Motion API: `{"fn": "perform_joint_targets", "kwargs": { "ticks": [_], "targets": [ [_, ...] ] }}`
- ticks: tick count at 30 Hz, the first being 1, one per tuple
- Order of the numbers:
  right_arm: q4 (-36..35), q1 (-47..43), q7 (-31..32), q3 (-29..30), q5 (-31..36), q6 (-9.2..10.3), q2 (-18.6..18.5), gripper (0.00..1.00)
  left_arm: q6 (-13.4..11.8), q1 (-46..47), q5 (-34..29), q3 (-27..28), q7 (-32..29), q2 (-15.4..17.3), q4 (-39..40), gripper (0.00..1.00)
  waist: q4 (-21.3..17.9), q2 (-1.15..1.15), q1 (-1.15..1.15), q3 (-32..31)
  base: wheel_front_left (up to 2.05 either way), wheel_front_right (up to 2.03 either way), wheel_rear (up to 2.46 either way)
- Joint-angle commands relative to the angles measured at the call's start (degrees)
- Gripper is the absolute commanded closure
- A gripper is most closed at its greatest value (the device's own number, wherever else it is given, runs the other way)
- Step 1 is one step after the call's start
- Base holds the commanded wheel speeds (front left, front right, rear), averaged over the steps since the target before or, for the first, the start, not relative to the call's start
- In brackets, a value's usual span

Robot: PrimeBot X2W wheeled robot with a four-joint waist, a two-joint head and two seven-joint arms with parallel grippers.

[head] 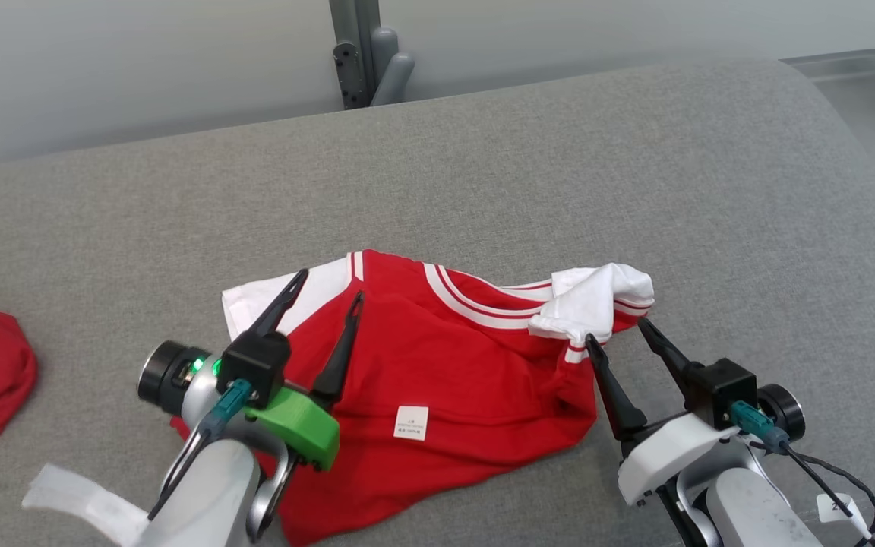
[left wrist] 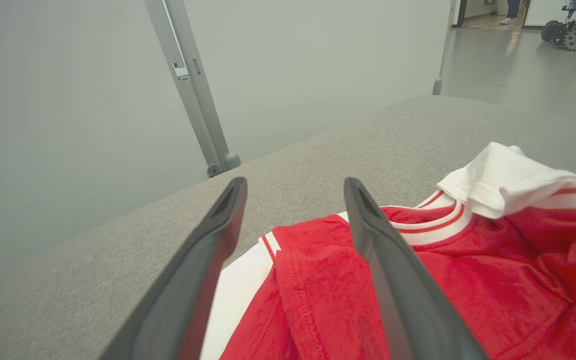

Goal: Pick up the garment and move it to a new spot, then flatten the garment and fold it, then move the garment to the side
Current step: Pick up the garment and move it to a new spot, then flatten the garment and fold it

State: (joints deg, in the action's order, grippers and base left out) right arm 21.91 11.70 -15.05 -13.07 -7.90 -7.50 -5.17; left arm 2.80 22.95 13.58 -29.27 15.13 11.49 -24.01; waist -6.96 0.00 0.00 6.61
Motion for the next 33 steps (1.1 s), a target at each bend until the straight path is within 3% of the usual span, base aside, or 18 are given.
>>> {"fn": "perform_joint_targets", "kwargs": {
  "ticks": [1, 10, 16, 28, 33],
  "targets": [
    [0.2, -1.5, -0.2, 0.1, -0.2, 0.02, -0.4, 0.0, -0.4, -3.0, 0.2, 2.1, 0.0, 0.0, 0.5, 0.0, 2.0, 0.0, 0.0, -2.3, 0.0, 0.0, 0.0],
    [0.5, -3.6, -0.2, -0.2, -0.4, 0.02, -0.2, 0.0, -0.7, -17.3, -0.9, 15.1, 0.0, -3.1, 4.1, 0.0, 3.4, 0.0, 0.0, -6.2, 0.0, 0.0, 0.0],
    [0.2, -4.9, -0.2, 0.0, -0.8, 0.02, -0.1, 0.0, 1.0, -23.9, -3.0, 20.5, 0.0, -5.7, 6.4, 0.0, 3.9, 0.0, 0.0, -7.2, 0.0, 0.0, 0.0],
    [-1.2, -3.8, -0.2, -2.6, -0.8, 0.01, -0.8, 0.0, 3.5, -23.4, -5.6, 23.5, 0.0, -7.9, 6.6, 0.0, 7.0, 0.0, 0.0, -6.1, 0.0, 0.0, 0.0],
    [-1.3, -0.4, -0.2, -5.9, -1.4, 0.02, -0.9, 0.0, 4.1, -22.8, -5.6, 22.1, 0.0, -8.4, 6.0, 0.0, 10.8, 0.0, 0.0, -4.5, 0.0, 0.0, 0.0]
  ]
}}
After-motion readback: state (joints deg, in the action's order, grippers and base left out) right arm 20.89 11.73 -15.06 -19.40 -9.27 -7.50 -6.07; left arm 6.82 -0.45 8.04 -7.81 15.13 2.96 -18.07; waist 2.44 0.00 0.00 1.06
